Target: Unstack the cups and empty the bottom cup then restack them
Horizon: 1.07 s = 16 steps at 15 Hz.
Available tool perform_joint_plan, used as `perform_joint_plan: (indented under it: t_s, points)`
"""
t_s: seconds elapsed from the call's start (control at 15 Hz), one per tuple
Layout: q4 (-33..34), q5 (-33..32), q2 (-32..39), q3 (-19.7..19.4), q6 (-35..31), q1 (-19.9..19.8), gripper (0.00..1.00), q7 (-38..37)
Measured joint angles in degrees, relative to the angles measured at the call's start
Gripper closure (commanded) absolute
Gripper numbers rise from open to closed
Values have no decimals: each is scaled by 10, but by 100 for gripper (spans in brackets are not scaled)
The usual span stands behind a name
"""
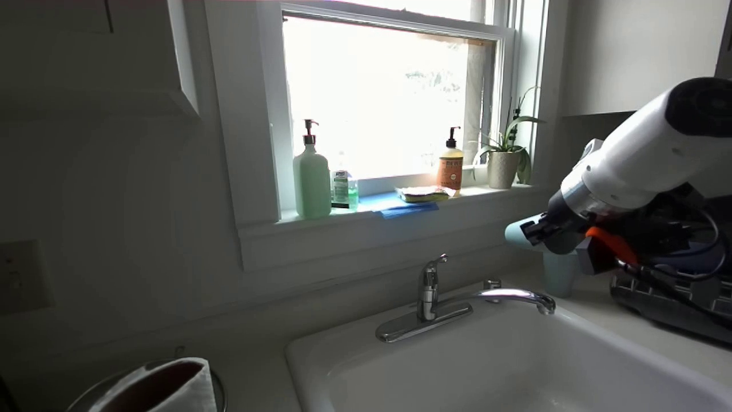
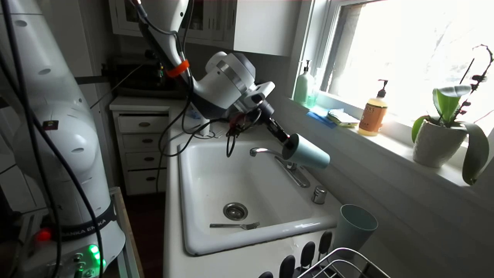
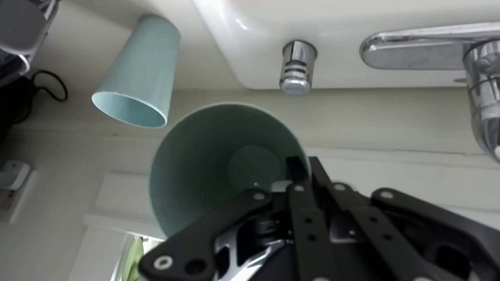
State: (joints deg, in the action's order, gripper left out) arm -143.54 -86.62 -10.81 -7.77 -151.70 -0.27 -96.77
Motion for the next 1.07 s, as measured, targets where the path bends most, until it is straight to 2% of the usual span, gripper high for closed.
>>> perform_joint_plan:
  t_s: [0.13, 0.33, 0.53, 0.67, 0.73, 0.87, 0.93, 1.07]
  points:
    - [-5, 94, 5, -18, -8, -3, 99, 88]
    - [-11, 230, 9, -82, -9, 24, 99, 214]
    - [-24, 364, 5, -170, 3, 96, 99, 331]
    - [-26, 455, -11, -225, 51, 163, 99, 402]
    - [-20, 501, -24, -239, 87, 189, 99, 433]
    - [8, 578, -47, -242, 161, 210, 99, 485]
    - [26, 616, -53, -220, 192, 194, 99, 509]
    - [63, 681, -54, -150, 243, 120, 99, 554]
